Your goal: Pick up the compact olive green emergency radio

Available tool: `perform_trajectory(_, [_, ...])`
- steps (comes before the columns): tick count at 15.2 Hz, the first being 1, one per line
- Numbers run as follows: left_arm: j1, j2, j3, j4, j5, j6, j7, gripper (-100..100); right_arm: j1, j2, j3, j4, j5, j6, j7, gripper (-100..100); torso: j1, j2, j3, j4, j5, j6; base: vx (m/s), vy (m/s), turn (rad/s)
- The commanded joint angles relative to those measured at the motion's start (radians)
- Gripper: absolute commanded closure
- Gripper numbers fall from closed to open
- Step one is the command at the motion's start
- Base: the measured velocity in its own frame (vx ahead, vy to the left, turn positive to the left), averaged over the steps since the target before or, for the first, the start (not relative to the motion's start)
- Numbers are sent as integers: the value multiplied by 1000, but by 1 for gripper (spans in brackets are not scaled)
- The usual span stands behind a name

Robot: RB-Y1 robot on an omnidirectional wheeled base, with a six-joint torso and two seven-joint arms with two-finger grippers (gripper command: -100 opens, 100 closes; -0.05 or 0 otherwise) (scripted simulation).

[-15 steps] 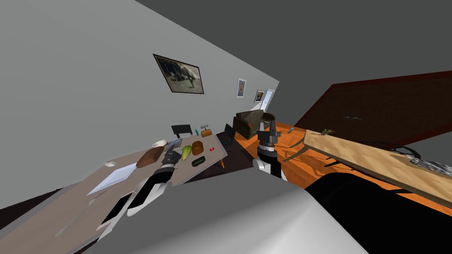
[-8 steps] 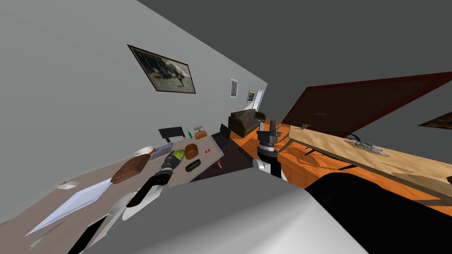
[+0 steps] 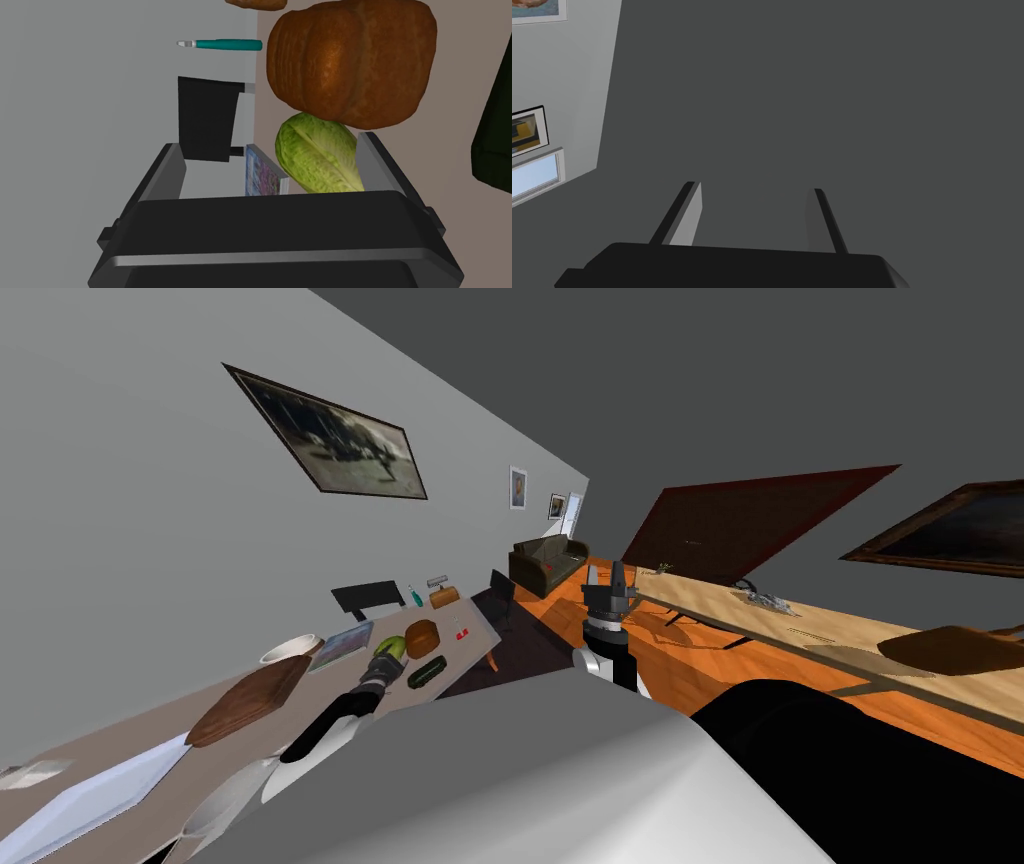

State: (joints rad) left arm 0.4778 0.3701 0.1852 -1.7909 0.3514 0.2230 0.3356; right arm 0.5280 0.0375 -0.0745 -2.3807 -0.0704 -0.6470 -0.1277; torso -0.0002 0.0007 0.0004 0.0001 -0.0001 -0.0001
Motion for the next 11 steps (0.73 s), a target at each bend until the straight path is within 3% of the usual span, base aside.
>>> perform_trajectory(1, [-7, 18, 11, 44, 26, 50, 17, -100, 0, 0, 0, 0, 0, 0, 0, 0, 0, 0, 0, 0, 0, 0, 1, -18, -235])
perform_trajectory(3, [-7, 18, 11, 44, 26, 82, 17, -100, 0, 0, 0, 0, 0, 0, 0, 0, 0, 0, 0, 0, 0, 0, 2, -13, -180])
perform_trajectory(4, [-8, 32, 20, 81, 49, 106, 31, -100, 0, 0, 0, 0, 0, 0, 0, 0, 0, 0, 0, 0, 0, 0, 2, -15, -205])
perform_trajectory(6, [-8, 32, 20, 81, 49, 141, 31, -100, 0, 0, 0, 0, 0, 0, 0, 0, 0, 0, 0, 0, 0, 0, 1, -10, -185])
perform_trajectory(7, [-9, 46, 29, 119, 72, 165, 45, -100, 0, 0, 0, 0, 0, 0, 0, 0, 0, 0, 0, 0, 0, 0, 4, -16, -269])
perform_trajectory(10, [-9, 46, 29, 119, 72, 199, 45, -100, 0, 0, 0, 0, 0, 0, 0, 0, 0, 0, 0, 0, 0, 0, 3, -7, -108])
perform_trajectory(11, [-11, 60, 38, 155, 94, 234, 58, -100, 0, 0, 0, 0, 0, 0, 0, 0, 0, 0, 0, 0, 0, 0, 4, -13, -203])
